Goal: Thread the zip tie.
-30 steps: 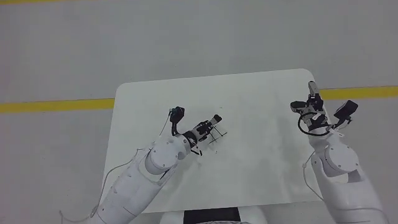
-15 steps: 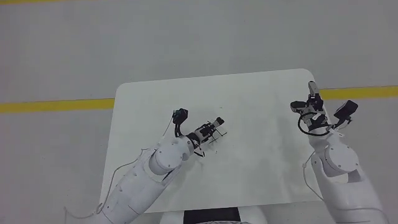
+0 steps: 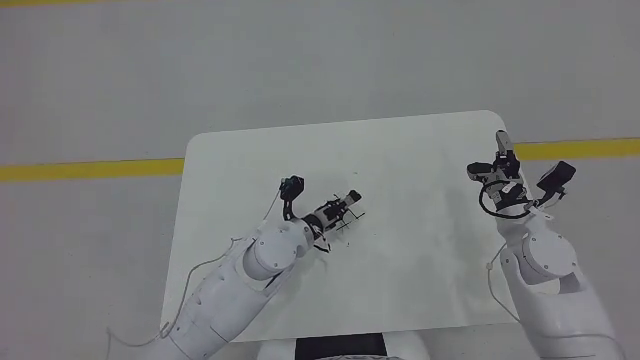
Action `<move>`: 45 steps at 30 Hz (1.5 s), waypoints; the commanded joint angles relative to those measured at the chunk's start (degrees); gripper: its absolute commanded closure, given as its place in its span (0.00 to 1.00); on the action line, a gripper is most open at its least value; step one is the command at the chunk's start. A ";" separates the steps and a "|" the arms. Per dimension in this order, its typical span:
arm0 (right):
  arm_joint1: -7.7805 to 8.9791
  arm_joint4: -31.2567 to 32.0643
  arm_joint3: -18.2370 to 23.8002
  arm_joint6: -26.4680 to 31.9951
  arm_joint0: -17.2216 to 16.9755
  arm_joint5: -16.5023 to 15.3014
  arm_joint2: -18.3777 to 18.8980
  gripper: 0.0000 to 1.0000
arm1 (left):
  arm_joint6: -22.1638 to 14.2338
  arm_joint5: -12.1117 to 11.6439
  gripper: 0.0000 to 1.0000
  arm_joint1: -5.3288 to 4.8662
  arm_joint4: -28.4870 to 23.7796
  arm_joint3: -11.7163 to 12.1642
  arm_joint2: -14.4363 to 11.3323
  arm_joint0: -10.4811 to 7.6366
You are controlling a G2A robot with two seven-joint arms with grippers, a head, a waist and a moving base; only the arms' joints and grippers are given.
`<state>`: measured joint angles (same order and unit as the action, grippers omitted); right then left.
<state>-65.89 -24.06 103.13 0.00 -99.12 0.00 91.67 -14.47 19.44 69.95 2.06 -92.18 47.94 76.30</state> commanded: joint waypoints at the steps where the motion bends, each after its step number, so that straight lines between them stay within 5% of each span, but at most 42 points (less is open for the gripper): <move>1: 0.00 0.00 0.00 0.00 0.00 0.00 0.00 0.00 | 0.09 0.04 0.00 0.12 0.15 0.58 -0.33 -0.33; 27: 0.00 0.00 0.00 0.00 0.00 0.00 0.00 0.00 | 5.21 0.04 0.00 1.60 3.04 1.89 -1.39 -2.24; 34: 0.00 0.00 0.00 0.00 0.00 0.00 0.00 0.00 | 5.84 0.04 0.00 2.53 4.80 3.83 -3.18 -3.62; 40: 0.00 0.00 0.00 0.00 0.00 0.00 0.00 0.00 | 5.69 0.04 0.35 3.32 5.24 5.83 -3.76 -4.44; 45: 0.00 0.00 0.00 0.00 0.00 0.00 0.00 0.00 | 5.25 0.04 0.35 3.67 5.78 6.65 -3.31 -4.43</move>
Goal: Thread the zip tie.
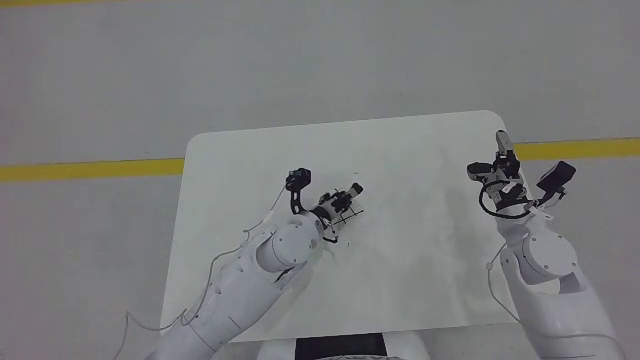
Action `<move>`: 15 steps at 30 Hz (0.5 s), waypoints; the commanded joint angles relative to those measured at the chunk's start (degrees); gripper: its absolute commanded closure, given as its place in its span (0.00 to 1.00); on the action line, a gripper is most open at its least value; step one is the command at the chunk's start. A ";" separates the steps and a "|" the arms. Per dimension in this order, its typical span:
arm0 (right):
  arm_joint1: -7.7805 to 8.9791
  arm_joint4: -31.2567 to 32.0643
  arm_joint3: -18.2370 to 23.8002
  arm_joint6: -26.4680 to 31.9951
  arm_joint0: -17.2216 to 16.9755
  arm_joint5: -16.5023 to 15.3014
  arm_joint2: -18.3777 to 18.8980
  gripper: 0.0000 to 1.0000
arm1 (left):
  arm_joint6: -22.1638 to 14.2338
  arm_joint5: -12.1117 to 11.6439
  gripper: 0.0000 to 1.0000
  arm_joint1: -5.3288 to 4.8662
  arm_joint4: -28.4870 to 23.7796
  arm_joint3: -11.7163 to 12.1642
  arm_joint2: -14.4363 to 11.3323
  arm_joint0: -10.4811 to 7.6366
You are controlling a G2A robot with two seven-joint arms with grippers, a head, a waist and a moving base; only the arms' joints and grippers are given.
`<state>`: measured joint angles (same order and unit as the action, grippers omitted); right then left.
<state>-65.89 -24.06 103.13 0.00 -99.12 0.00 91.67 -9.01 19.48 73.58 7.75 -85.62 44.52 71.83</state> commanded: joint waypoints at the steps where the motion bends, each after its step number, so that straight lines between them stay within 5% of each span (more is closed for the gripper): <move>1: 0.00 0.00 0.00 0.00 0.00 0.00 0.00 0.00 | -0.56 0.00 0.33 0.09 0.21 0.21 0.19 0.03; 10: 0.00 0.00 0.00 0.00 0.00 0.00 0.00 0.00 | -3.05 0.00 0.15 0.41 2.92 0.01 1.66 0.45; 15: 0.00 0.00 0.00 0.00 0.00 0.00 0.00 0.00 | -4.58 0.00 0.00 0.24 4.50 -3.26 3.84 2.86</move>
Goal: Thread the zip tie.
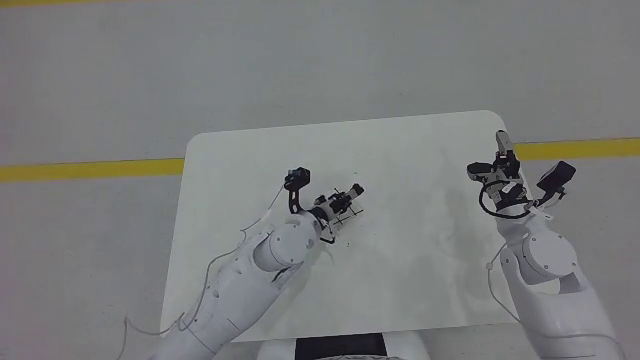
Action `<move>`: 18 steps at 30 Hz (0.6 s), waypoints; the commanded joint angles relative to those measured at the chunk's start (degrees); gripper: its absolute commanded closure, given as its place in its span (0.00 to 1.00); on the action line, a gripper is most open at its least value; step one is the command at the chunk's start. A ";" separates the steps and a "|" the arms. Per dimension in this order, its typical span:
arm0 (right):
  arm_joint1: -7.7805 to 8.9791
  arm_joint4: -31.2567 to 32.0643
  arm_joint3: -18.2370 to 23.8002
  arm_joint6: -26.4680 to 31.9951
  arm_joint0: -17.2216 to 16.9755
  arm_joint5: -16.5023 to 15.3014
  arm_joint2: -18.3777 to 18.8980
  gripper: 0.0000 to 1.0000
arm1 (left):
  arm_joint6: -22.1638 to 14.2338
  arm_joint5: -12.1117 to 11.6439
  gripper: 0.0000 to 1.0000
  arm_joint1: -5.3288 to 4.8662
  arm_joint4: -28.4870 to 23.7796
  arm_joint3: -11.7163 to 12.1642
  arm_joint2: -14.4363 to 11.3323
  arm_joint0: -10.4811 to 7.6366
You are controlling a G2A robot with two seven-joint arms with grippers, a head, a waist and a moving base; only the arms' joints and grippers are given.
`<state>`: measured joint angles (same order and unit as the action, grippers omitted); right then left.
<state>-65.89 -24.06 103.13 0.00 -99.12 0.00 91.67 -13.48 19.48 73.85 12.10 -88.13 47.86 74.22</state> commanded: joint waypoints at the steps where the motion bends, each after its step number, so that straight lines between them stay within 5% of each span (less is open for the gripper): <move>1: 0.00 0.00 0.00 0.00 0.00 0.00 0.00 0.00 | 0.12 0.00 0.00 -0.05 0.46 -1.61 0.98 0.97; 3: 0.00 0.00 0.00 0.00 0.00 0.00 0.00 0.00 | 0.08 0.00 0.00 -0.10 1.21 -3.37 1.80 2.03; 18: 0.00 0.00 0.00 0.00 0.00 0.00 0.00 0.00 | 0.05 0.00 0.00 -0.06 1.94 -2.96 1.96 1.86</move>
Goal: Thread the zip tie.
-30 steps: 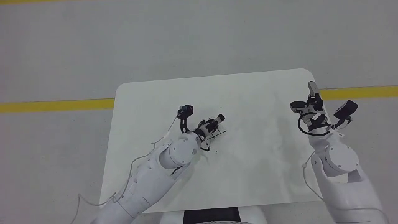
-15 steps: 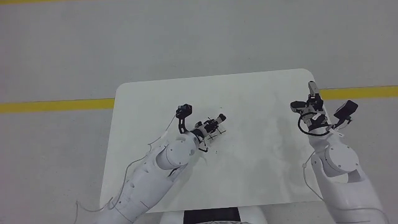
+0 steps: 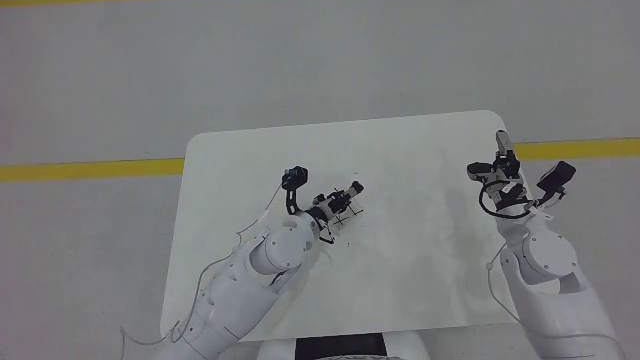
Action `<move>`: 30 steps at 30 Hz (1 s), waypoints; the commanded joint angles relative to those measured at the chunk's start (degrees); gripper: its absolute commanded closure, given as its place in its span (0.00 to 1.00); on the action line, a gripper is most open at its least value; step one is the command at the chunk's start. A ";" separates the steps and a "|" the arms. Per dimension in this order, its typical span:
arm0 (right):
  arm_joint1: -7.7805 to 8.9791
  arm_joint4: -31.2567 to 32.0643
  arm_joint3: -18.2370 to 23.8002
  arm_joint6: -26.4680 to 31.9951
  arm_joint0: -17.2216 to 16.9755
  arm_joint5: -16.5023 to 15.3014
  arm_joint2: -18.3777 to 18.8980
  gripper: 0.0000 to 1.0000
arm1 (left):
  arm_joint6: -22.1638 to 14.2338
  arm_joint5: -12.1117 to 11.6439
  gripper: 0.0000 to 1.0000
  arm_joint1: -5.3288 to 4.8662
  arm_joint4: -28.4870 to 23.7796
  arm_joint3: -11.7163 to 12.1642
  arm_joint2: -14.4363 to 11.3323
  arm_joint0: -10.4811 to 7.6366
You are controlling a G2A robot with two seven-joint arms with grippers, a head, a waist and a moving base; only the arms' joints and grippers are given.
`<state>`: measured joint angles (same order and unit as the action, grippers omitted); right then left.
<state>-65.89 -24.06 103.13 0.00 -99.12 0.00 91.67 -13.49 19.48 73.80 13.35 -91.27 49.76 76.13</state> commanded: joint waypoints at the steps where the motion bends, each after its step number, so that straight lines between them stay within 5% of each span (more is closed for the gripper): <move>1: 0.00 0.00 0.00 0.00 0.00 0.00 0.00 0.00 | 0.31 0.00 0.00 0.04 1.41 0.43 0.07 0.07; 16: 0.00 0.00 0.00 0.00 0.00 0.00 0.00 0.00 | -4.89 0.00 0.00 1.84 9.73 -2.53 4.23 3.80; 25: 0.00 0.00 0.00 0.00 0.00 0.00 0.00 0.00 | -4.89 0.00 0.00 1.84 9.73 -2.53 4.23 3.80; 30: 0.00 0.00 0.00 0.00 0.00 0.00 0.00 0.00 | -4.85 0.00 0.00 1.65 11.90 -5.14 4.69 4.26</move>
<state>-65.89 -24.06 103.13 0.00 -99.12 0.00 91.67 -18.15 19.41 75.48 24.84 -95.74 54.20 80.16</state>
